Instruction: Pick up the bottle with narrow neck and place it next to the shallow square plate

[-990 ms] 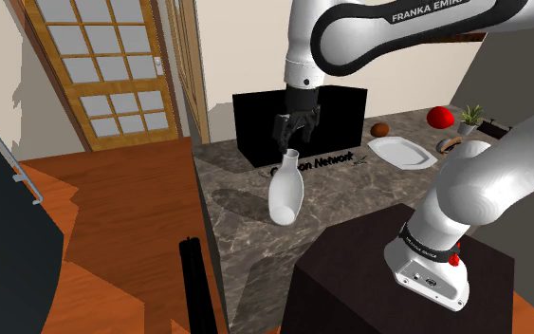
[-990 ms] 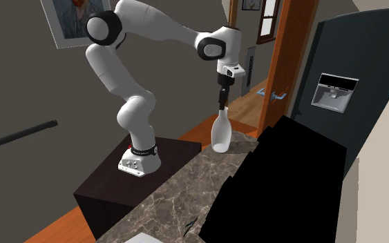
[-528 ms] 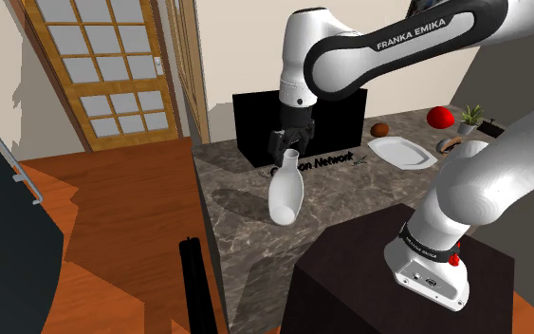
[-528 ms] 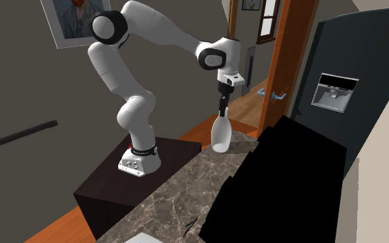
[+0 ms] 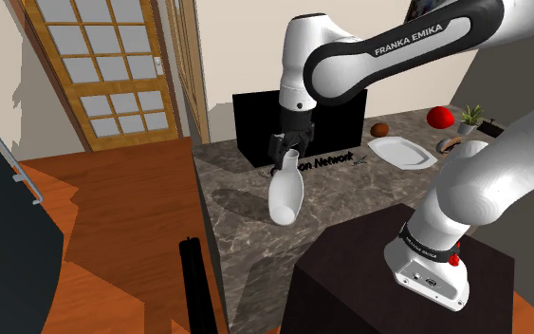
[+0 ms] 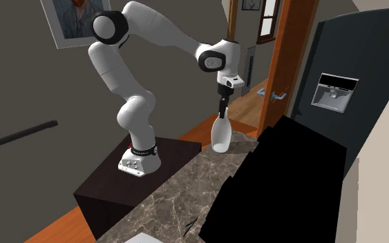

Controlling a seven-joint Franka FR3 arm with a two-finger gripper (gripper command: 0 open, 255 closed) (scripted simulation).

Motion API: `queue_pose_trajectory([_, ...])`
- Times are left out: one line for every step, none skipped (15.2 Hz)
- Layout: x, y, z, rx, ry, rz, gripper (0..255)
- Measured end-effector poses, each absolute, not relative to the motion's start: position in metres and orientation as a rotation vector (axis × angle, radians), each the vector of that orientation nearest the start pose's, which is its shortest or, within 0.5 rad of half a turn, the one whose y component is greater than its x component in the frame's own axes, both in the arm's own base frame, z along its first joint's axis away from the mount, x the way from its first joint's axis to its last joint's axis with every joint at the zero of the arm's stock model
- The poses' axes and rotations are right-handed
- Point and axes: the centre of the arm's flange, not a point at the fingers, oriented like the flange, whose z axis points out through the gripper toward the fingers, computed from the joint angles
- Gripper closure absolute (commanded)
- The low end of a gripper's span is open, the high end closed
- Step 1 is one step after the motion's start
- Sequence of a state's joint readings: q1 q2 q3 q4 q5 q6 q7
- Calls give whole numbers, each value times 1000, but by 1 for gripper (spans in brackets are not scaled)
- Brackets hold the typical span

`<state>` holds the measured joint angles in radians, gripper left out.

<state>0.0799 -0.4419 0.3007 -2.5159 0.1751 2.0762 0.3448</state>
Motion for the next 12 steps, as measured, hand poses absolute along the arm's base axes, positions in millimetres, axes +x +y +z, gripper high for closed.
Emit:
queue_pose_trajectory([374, 160, 426, -3118, 122, 28, 255])
queue_pose_trajectory([374, 160, 426, -3118, 122, 28, 255])
queue_pose_trajectory([374, 160, 426, -3118, 122, 27, 255])
queue_pose_trajectory([374, 160, 426, -3118, 122, 27, 255])
queue_pose_trajectory([374, 160, 426, -3118, 122, 27, 255])
queue_pose_trajectory([374, 160, 426, -3118, 122, 27, 255])
queue_pose_trajectory([374, 160, 426, -3118, 122, 27, 255])
queue_pose_trajectory([374, 160, 426, -3118, 122, 27, 255])
queue_pose_trajectory([374, 160, 426, -3118, 122, 27, 255])
queue_pose_trajectory([374, 160, 426, -3118, 122, 27, 255])
queue_pose_trajectory([374, 160, 428, -3118, 122, 28, 255])
queue_pose_trajectory([373, 159, 432, -3118, 122, 28, 255])
